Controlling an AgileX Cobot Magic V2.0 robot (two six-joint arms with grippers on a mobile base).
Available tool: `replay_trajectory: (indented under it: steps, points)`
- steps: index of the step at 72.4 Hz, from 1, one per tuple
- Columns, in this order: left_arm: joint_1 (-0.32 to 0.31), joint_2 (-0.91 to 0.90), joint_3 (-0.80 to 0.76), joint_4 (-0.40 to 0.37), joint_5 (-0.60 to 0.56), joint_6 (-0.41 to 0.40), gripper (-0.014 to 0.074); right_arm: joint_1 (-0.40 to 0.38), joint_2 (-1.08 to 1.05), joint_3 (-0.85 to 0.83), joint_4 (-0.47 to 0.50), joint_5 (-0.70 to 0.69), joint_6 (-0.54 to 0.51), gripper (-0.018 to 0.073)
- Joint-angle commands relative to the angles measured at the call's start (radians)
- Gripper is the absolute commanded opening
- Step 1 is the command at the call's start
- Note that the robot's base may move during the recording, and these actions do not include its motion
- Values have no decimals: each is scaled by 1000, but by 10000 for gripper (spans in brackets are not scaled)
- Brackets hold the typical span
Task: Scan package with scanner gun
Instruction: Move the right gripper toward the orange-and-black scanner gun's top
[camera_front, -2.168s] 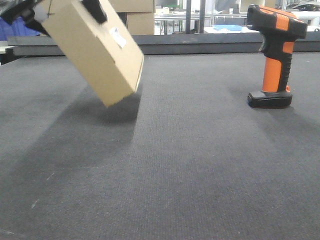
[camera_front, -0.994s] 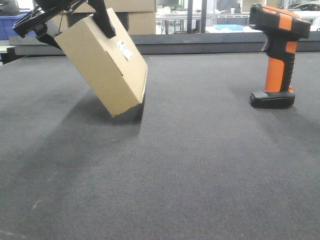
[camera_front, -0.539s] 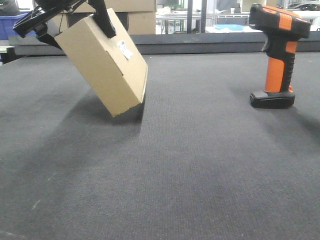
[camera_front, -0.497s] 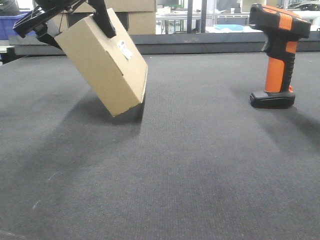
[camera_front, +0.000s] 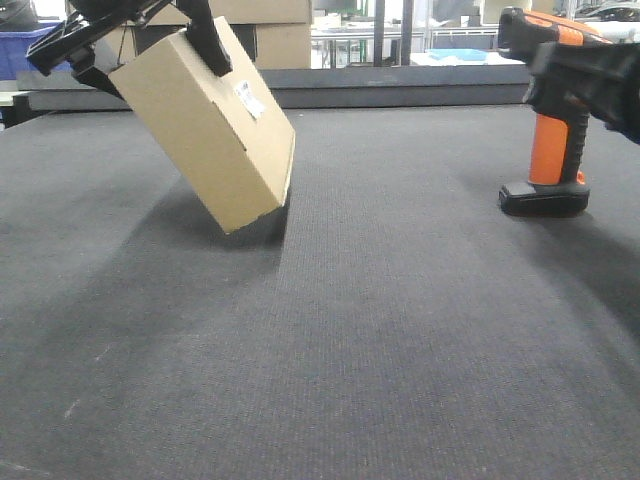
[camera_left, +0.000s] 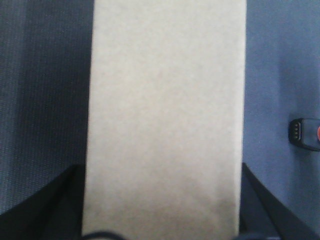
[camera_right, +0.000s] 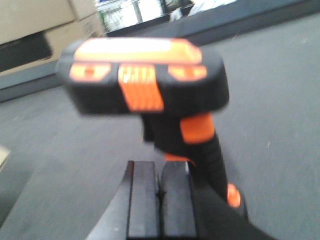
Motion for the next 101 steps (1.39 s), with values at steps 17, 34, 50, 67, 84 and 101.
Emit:
replay_trajectory:
  steps: [17,34,50,67,84,101]
  points:
    - [-4,-8,-4,-9,2,-5,-111,5,51,-62,53,-40,-52,-161]
    - [-4,-8,-4,-9,2,-5,-111,5,71,-62,53,-35,-50,-153]
    - [-4,-8,-4,-9,4,-5,-111,5,72,-63,53,-37,-50,318]
    - [-4,-8,-4,-9,10,-5,-111,5,125,-63,53,-70,82,561]
    - [-4,-8,-4,-9,16,-5,-111,5,204,-63,26,-227,89,559]
    - [-4,-8,-4,-9,16,-5,-111,5,259,-129,26,-215,89,559]
